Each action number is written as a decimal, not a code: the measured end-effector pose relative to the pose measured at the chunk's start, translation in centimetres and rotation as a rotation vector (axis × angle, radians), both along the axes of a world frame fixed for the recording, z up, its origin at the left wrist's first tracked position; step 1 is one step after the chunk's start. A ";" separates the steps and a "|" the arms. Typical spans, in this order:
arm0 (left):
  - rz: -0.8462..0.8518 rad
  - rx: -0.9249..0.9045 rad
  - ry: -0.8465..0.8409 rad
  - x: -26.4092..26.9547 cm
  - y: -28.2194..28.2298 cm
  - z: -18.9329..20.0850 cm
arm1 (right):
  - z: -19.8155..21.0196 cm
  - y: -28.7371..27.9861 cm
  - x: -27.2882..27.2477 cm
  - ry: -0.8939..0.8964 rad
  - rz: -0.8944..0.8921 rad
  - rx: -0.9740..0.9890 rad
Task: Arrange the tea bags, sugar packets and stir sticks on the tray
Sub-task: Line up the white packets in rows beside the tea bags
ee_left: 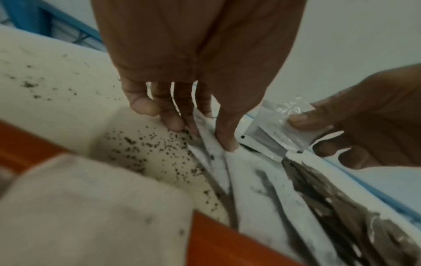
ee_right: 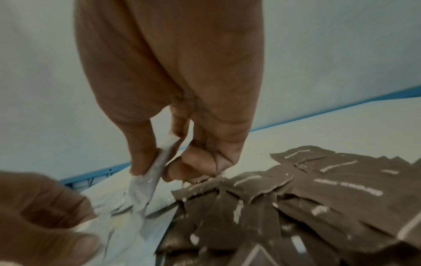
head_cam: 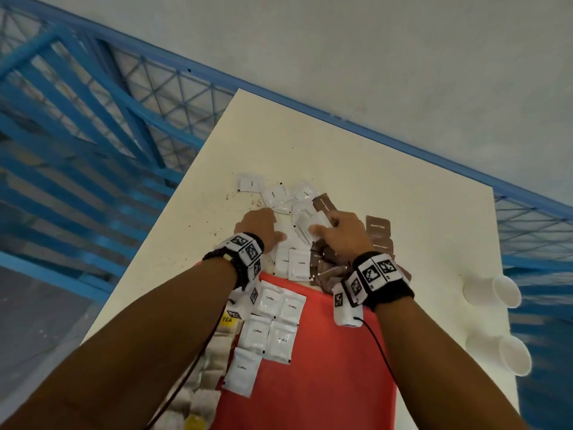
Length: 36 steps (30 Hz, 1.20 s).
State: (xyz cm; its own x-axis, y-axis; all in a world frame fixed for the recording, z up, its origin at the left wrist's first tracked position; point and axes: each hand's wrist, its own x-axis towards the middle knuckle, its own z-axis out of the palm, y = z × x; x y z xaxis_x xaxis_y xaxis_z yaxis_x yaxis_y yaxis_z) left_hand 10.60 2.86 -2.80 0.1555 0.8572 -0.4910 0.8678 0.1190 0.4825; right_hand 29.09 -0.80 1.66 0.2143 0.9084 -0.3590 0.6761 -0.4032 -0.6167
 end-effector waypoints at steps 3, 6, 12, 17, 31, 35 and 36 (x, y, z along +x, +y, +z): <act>0.083 -0.029 -0.136 -0.8 0.3 0.5 | 0.9 0.2 0.5 0.103 -0.060 0.028; 0.220 -0.012 -0.318 -2.1 0.7 1.6 | 1.9 -0.5 1.2 0.211 -0.126 0.034; 0.379 -0.085 -0.585 -3.8 0.4 3.7 | 1.2 -2.0 -0.3 0.073 0.350 -0.217; 0.556 -0.250 -0.885 -3.7 -0.8 4.7 | 0.0 -2.5 -2.1 -0.139 0.498 -0.282; 0.421 -0.176 -0.897 -2.5 -2.7 7.6 | 5.7 -4.9 -1.0 -0.214 0.191 0.161; 0.354 -0.201 -0.850 -1.6 -3.8 9.8 | 10.2 -7.2 -0.9 0.059 0.157 0.166; 0.349 -0.231 -0.853 -1.4 -4.6 10.5 | 11.2 -7.9 -1.2 0.153 0.148 0.138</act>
